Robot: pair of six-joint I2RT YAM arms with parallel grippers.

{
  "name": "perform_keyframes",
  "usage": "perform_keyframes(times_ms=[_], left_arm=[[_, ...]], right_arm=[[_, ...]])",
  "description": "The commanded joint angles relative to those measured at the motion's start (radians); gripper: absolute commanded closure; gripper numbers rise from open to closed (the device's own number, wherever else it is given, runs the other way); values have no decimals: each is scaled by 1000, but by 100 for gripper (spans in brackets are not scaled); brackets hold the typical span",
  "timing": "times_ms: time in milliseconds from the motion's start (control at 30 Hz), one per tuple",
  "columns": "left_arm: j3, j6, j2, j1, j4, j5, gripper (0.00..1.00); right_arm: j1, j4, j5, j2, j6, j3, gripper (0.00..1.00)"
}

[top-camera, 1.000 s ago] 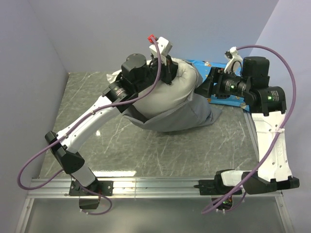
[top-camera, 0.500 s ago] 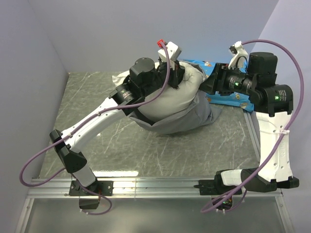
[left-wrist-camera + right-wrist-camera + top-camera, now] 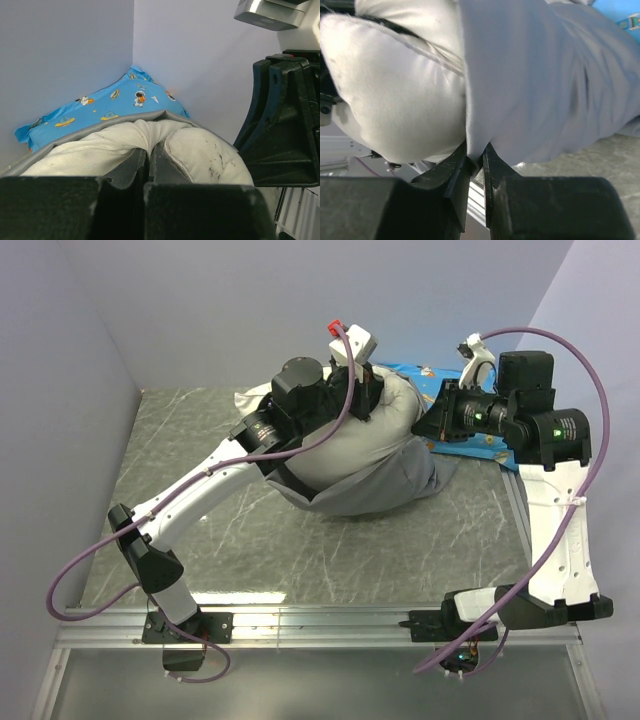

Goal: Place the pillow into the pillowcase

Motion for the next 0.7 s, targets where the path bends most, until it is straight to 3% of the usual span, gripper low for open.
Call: perform_keyframes(times_ms=[0, 200, 300, 367, 533, 567, 667], left_arm=[[-31, 20, 23, 22, -36, -17, 100], [-34, 20, 21, 27, -39, -1, 100], [-25, 13, 27, 27, -45, 6, 100], [-14, 8, 38, 25, -54, 13, 100], [157, -15, 163, 27, -181, 81, 98], [190, -19, 185, 35, -232, 97, 97], [170, -56, 175, 85, -222, 207, 87]], right_arm=[[-18, -37, 90, -38, -55, 8, 80], [-65, -49, 136, -45, -66, 19, 91], [-68, -37, 110, -39, -53, 22, 100], [-68, -25, 54, -30, -40, 33, 100], [-70, 35, -297, -19, -12, 120, 100], [-73, 64, -403, -27, 32, 131, 100], [-90, 245, -503, -57, 181, 108, 100]])
